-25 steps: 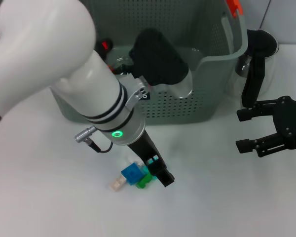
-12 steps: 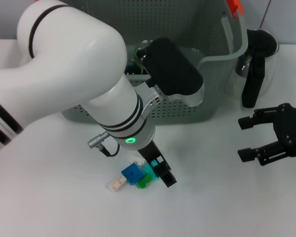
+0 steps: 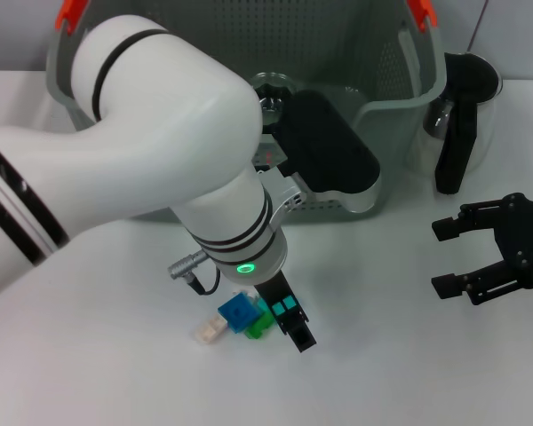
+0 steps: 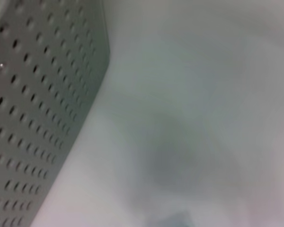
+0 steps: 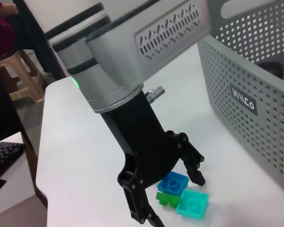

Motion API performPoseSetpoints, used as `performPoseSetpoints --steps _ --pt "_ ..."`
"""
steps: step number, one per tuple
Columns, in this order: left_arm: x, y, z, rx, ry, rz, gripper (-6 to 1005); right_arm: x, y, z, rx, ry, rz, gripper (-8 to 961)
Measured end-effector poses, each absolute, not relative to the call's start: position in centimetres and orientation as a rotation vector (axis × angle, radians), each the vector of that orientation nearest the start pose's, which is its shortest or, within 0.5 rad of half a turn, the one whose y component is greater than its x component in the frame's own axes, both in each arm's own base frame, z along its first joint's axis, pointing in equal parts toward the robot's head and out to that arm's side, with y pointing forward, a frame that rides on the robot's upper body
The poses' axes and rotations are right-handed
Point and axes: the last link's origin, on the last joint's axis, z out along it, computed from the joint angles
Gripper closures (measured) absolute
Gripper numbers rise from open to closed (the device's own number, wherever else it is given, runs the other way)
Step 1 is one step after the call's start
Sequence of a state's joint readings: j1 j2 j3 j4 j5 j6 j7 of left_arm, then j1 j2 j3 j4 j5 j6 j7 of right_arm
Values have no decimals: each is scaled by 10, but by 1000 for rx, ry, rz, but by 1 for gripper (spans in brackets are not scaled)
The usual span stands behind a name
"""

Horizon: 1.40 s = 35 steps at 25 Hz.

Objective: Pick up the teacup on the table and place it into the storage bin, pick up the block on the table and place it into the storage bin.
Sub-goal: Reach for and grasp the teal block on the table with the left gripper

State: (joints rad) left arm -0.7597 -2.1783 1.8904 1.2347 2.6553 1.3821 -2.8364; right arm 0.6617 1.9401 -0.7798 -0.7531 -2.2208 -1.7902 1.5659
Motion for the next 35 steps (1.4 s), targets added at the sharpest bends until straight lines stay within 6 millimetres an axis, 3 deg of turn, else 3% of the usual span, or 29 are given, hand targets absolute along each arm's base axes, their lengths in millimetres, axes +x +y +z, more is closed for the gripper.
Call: performPoseSetpoints --steps 10,20,35 --pt "-110 328 -119 -2660 -640 694 54 243 342 45 -3067 541 292 8" --pt "-119 337 -126 -2621 -709 670 63 243 343 43 -3060 531 294 8" --pt "-122 334 -130 -2619 -731 666 101 244 345 42 -3047 533 290 8"
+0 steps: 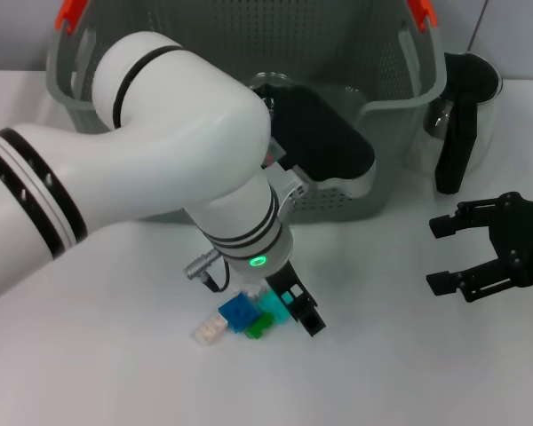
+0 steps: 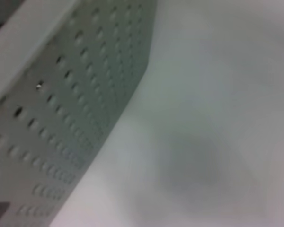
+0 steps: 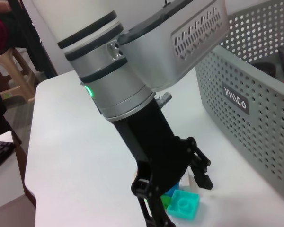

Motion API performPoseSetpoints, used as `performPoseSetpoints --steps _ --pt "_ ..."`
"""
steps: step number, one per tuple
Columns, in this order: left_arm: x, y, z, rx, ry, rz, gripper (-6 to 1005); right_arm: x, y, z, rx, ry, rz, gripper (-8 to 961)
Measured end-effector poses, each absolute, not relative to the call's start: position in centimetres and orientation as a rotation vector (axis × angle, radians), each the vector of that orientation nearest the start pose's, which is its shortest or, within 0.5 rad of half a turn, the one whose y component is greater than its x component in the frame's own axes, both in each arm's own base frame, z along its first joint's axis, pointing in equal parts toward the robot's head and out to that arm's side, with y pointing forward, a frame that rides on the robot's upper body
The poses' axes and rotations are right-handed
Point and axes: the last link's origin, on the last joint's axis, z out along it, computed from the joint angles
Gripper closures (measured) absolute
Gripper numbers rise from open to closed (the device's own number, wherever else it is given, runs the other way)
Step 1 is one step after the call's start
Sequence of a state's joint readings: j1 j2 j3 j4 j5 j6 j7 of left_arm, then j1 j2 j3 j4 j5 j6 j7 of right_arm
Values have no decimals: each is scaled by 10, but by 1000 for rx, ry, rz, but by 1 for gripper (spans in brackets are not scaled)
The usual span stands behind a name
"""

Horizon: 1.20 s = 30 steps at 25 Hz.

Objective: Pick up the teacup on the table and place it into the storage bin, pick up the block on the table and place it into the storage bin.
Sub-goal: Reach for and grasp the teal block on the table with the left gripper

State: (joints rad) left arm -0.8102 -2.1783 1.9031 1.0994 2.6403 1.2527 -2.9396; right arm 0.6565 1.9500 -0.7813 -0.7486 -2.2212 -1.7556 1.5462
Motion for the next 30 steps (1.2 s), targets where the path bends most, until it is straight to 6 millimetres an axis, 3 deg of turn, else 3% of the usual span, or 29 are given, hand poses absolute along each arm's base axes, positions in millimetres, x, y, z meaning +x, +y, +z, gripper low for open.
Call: performPoseSetpoints --steps 30 --pt "-123 325 -135 -2634 -732 713 198 244 345 42 -3039 531 295 8"
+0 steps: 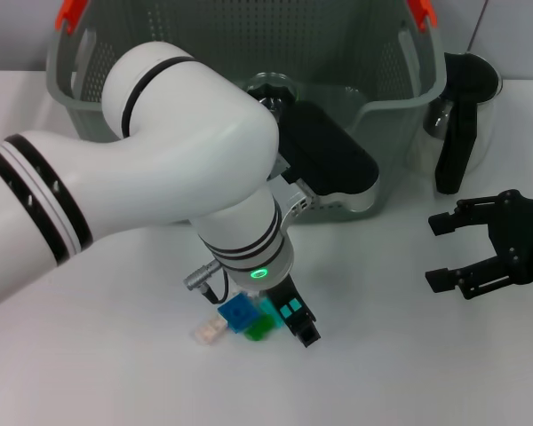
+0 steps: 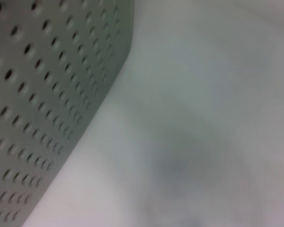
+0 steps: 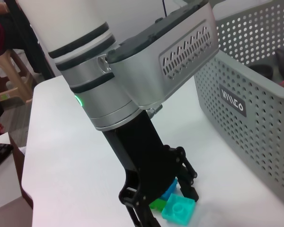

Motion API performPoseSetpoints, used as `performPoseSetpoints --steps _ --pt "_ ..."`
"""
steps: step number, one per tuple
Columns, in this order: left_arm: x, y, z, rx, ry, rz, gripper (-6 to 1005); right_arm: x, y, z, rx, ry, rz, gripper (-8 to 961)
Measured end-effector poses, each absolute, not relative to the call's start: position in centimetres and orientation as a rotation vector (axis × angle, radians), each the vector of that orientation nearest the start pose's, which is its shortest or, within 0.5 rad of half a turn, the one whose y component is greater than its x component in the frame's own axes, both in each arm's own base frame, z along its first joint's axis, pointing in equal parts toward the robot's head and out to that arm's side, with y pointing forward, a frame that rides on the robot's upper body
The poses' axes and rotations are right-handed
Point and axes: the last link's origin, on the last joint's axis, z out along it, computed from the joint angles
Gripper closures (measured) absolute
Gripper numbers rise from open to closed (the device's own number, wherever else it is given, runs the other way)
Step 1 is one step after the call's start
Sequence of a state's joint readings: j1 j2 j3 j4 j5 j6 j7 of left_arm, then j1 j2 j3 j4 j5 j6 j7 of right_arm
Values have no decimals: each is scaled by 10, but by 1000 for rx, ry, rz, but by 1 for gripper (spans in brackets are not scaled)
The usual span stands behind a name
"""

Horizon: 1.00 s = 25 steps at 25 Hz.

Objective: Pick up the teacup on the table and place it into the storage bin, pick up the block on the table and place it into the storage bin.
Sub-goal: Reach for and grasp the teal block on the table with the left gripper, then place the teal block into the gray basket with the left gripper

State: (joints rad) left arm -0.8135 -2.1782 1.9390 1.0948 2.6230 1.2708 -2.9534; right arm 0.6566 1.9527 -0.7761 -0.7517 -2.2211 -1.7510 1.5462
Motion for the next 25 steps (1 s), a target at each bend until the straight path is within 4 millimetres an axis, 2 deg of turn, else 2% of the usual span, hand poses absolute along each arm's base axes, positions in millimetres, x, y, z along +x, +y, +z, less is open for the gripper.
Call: performPoseSetpoints --steps 5,10,19,25 --pt "-125 325 -134 -2633 -728 731 214 243 346 42 -3039 528 295 8" --pt "-125 325 -134 -2629 -728 735 451 243 347 42 -3040 525 295 8" --pt "-126 325 -134 -2628 -728 735 603 243 346 42 -3038 526 299 8" --pt "-125 325 -134 -2630 -724 738 603 243 346 42 -3036 528 302 8"
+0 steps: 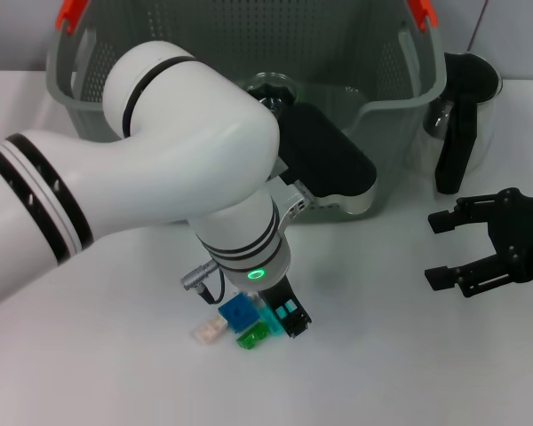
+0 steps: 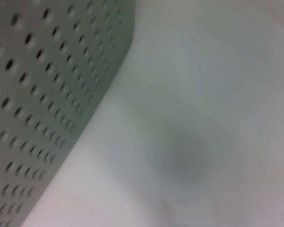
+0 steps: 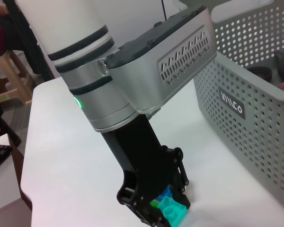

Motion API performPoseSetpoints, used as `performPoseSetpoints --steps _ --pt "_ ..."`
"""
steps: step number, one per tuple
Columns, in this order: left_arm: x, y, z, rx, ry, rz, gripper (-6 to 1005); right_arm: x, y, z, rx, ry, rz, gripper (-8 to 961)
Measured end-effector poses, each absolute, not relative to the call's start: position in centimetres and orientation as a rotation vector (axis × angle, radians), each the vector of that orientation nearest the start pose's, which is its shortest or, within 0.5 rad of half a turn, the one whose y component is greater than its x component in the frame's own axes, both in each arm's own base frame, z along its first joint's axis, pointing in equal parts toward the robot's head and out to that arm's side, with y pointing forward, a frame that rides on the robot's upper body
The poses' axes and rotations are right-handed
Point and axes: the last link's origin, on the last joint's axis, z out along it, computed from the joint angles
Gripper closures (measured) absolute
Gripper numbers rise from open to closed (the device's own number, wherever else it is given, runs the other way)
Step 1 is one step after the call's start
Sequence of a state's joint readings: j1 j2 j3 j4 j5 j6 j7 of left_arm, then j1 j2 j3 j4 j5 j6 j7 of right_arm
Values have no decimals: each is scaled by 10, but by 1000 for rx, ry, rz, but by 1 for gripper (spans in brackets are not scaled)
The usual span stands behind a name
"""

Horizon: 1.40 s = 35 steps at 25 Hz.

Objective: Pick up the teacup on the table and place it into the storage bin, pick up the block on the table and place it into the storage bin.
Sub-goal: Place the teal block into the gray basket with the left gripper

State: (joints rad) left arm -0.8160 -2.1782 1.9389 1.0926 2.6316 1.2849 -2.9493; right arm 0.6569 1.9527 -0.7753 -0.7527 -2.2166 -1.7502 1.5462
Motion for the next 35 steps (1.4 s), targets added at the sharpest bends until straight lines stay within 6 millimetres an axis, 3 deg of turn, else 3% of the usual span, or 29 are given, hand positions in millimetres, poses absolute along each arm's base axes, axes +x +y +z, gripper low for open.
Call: performPoseSetpoints --steps 11,17,21,26,30,35 --pt "-110 321 -125 -2660 -663 743 602 244 346 43 -3028 533 307 8" --pt "-83 311 -97 -2740 -655 631 602 245 347 45 -3025 532 300 8" --pt "-65 306 -67 -2861 -701 417 603 247 346 48 -3019 538 298 8" --pt "-45 306 -14 -3029 -772 -41 587 249 346 49 -3015 543 296 8" --pt "-40 316 27 -2999 -737 -274 567 249 346 49 -3014 544 296 8" --pt "-33 349 73 -2852 -674 -443 541 247 347 48 -3018 536 297 8"
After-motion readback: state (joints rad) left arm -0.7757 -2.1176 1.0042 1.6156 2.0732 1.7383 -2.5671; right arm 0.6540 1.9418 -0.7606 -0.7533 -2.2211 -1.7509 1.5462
